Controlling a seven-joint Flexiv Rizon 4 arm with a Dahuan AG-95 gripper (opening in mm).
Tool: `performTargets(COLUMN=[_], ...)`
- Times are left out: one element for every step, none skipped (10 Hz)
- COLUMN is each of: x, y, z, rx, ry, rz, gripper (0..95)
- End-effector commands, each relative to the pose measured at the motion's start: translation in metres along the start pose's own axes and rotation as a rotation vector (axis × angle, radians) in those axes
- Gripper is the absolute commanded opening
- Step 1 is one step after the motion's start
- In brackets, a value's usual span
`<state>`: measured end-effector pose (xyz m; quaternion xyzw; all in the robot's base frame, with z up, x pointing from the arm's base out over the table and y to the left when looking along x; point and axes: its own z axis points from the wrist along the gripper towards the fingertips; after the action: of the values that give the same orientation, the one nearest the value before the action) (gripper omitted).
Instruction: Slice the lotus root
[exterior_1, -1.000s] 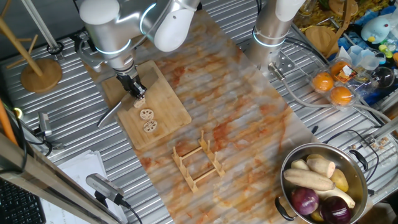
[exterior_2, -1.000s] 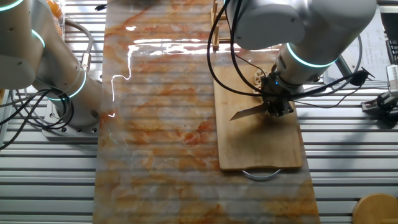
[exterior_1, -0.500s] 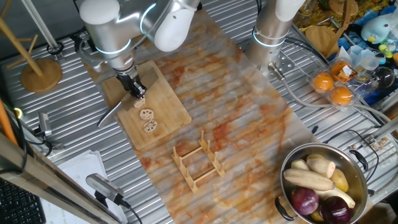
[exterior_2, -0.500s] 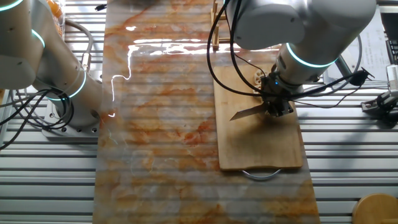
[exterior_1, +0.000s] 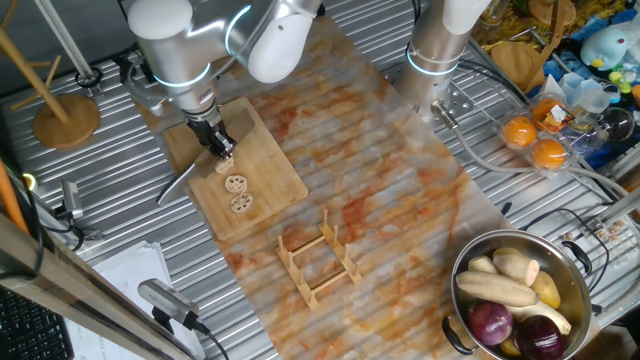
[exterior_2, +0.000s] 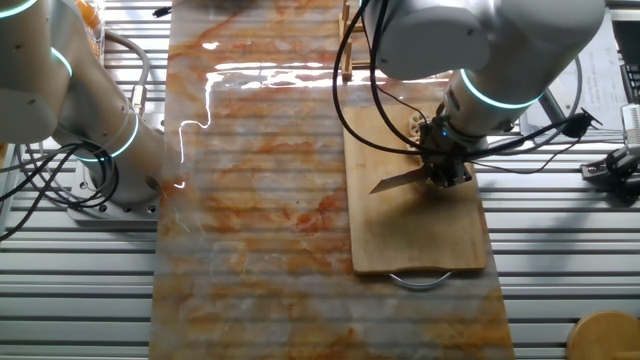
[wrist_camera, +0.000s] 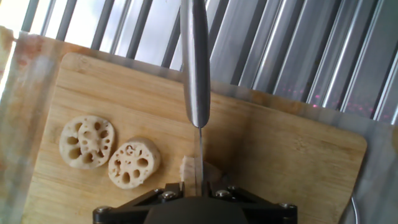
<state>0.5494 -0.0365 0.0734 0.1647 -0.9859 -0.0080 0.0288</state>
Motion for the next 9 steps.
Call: performTargets(x=[0.0156, 0.0156, 0.0157, 0.0156, 0.0158, 0.0161, 0.0170, 0.0173, 0.0175], y=[0.0157, 0.0158, 0.0159, 0.0159, 0.0158, 0.0156, 0.0149, 0.0147, 0.0146], z=[-0.0485, -0.0486, -0.0486, -0.0486, -0.0480, -0.0476, -0.0467, -0.0466, -0.0464], rx=[-0.021, -0.022, -0.023, -0.022, -0.020, -0.021, -0.019, -0.018, -0.017], ry=[0.025, 0.025, 0.023, 0.023, 0.024, 0.024, 0.018, 0.013, 0.006], rz=[0.011, 0.012, 0.013, 0.012, 0.010, 0.008, 0.007, 0.005, 0.003], gripper=[0.0, 0.0, 0.0, 0.0, 0.0, 0.0, 0.0, 0.0, 0.0])
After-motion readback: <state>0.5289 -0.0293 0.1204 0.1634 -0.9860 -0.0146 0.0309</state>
